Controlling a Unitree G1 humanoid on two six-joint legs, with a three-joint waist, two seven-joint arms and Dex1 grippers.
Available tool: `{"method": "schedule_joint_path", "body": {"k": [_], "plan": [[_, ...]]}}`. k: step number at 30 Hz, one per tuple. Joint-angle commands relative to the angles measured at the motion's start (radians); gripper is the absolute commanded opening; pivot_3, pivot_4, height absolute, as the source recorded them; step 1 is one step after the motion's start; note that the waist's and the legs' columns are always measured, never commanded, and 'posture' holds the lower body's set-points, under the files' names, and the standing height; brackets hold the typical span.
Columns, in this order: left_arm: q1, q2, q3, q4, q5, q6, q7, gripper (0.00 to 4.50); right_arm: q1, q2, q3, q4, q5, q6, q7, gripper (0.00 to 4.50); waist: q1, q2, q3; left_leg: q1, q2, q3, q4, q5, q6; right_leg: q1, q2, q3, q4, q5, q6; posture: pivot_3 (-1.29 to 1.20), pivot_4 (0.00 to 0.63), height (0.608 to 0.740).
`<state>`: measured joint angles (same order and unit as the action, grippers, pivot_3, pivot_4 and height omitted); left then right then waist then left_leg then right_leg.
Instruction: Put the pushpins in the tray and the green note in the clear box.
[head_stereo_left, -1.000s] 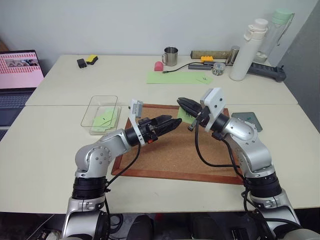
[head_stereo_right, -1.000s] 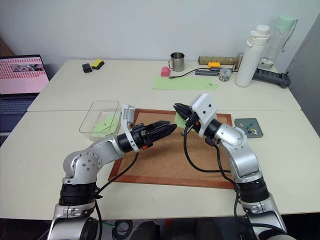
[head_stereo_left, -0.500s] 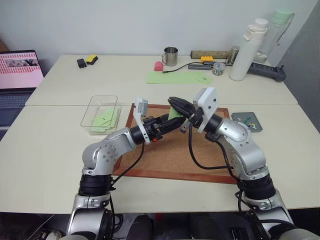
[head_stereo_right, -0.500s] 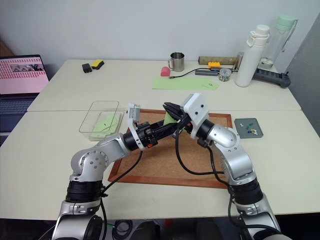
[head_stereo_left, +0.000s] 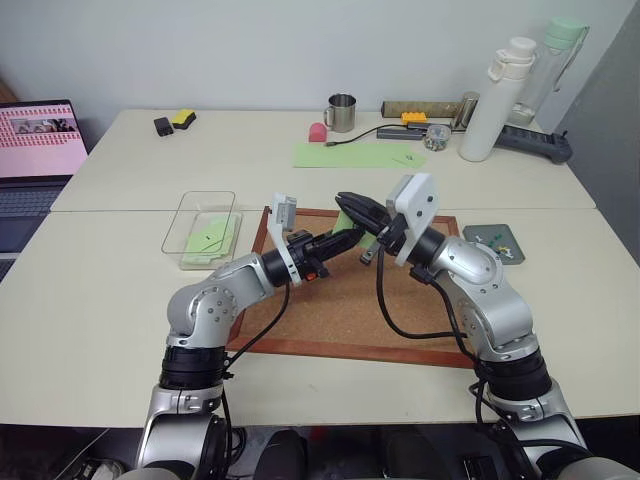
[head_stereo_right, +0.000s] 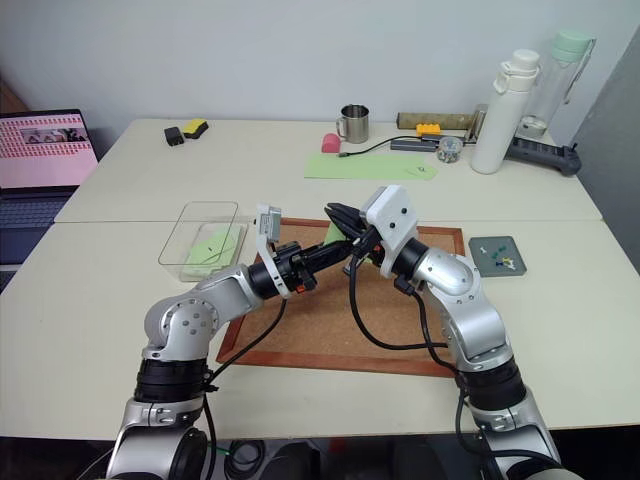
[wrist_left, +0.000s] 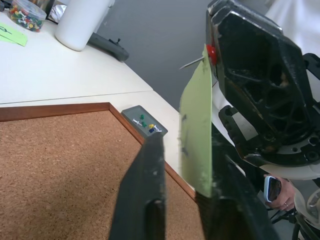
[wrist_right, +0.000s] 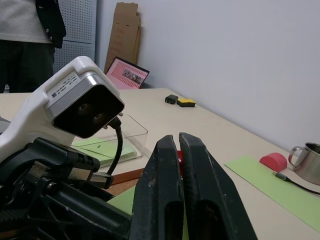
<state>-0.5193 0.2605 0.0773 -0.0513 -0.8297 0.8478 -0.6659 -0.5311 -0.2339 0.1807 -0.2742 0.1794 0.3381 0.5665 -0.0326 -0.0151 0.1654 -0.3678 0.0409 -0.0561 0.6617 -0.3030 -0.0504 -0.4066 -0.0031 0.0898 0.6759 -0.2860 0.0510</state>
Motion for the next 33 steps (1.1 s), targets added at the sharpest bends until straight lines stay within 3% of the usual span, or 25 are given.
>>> {"method": "schedule_joint_path", "body": {"k": [1,16,20,26,33], "plan": [[-0.021,-0.013,0.027,0.01,-0.003,-0.02,0.014,0.03,-0.013,-0.006,-0.013,-0.043,0.005,-0.014,-0.006,0.0,0.0,0.0,0.0,0.0,0.0,0.0,0.0,0.0,0.0,0.0,0.0,0.0,0.0,0.0,0.0,0.0,0.15,0.74],[-0.064,-0.042,0.066,0.122,0.01,-0.026,0.073,0.03,-0.009,-0.025,-0.06,-0.072,0.015,0.0,-0.042,0.0,0.0,0.0,0.0,0.0,0.0,0.0,0.0,0.0,0.0,0.0,0.0,0.0,0.0,0.0,0.0,0.0,0.15,0.74],[-0.074,0.032,-0.068,0.055,0.154,-0.147,-0.037,0.03,0.036,-0.044,-0.167,-0.082,0.027,0.06,-0.115,0.0,0.002,0.0,0.0,0.0,0.0,-0.001,0.0,0.001,-0.002,0.0,0.0,0.0,0.0,0.0,0.0,0.0,0.15,0.74],[-0.184,0.122,-0.332,-0.005,0.443,-0.488,-0.267,0.03,0.162,-0.205,-0.384,0.063,0.01,0.159,-0.163,0.0,0.012,0.0,0.0,-0.003,-0.002,0.0,0.0,0.002,-0.004,0.0,-0.002,-0.001,-0.003,0.0,0.0,0.0,0.15,0.74],[-0.26,0.055,-0.469,0.135,0.627,-0.756,-0.349,0.03,0.124,-0.274,-0.433,0.339,0.038,0.168,-0.117,0.0,-0.022,0.002,0.002,0.0,-0.001,0.002,-0.001,-0.002,0.003,-0.001,0.003,0.007,-0.004,0.0,0.0,0.0,0.15,0.74]]}}
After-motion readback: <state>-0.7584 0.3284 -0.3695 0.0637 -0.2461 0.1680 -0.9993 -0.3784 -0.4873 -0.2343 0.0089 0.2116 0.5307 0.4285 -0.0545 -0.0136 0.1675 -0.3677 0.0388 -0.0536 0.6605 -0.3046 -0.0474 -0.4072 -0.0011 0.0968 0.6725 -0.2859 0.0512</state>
